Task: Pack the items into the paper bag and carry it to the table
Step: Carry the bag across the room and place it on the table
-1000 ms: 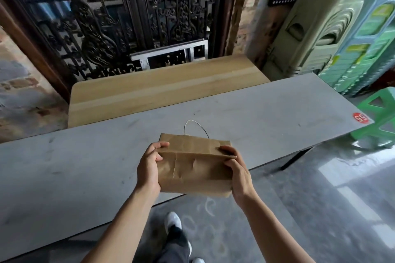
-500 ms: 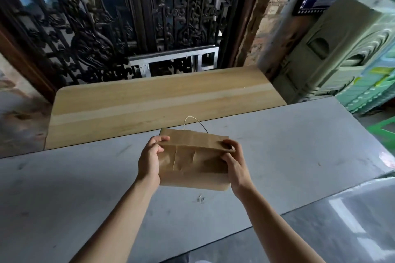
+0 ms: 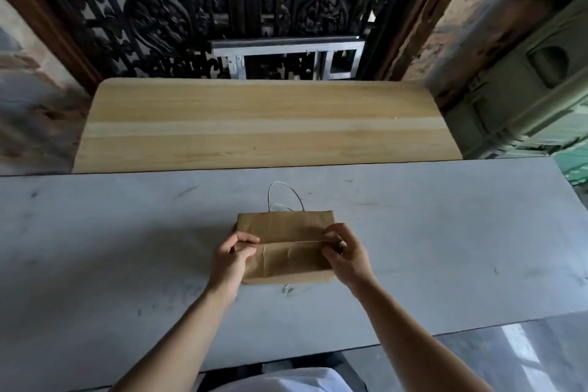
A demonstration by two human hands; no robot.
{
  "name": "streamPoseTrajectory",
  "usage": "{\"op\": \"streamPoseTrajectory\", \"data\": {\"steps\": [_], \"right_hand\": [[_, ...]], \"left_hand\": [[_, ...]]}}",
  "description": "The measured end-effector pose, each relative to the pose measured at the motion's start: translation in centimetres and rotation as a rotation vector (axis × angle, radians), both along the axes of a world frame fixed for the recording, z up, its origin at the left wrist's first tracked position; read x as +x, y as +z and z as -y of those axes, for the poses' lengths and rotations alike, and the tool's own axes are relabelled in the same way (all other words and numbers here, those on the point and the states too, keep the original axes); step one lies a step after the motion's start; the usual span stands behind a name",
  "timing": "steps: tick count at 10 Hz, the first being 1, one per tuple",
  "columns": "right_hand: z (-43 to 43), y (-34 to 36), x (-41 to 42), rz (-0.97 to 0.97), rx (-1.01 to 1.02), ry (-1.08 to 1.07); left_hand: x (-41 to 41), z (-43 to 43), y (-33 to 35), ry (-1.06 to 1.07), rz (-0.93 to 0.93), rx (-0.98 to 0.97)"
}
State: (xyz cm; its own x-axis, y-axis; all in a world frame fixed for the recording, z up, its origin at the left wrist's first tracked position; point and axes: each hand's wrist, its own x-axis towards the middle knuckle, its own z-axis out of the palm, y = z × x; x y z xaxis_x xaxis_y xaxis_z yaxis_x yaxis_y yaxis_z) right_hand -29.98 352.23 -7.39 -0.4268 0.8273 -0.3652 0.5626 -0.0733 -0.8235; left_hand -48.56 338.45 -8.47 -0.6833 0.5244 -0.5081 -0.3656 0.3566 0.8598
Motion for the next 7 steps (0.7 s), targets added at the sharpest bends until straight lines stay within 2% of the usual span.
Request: {"op": "streamPoseTrajectory", "data": {"steps": [2, 4, 6, 7], "right_hand": [[-2.1, -1.3, 2.1, -0.004, 0.054, 0.100], [-3.8, -1.3, 3.3, 0.013, 0.116, 0.194], [-2.7, 0.8, 3.6, 0.165, 0.251, 0.300], [-2.0, 2.3, 3.2, 0.355, 0.266, 0.453]], "left_hand": [[2.1, 0.1, 0.3, -0.087, -0.229, -0.053], [1.2, 1.3, 2.1, 0.000, -0.416, -0.135], [0.2, 2.7, 3.7, -0.211, -0.659, -0.270], [-0.6, 2.9, 4.9, -0.400, -0.695, -0.392]]}}
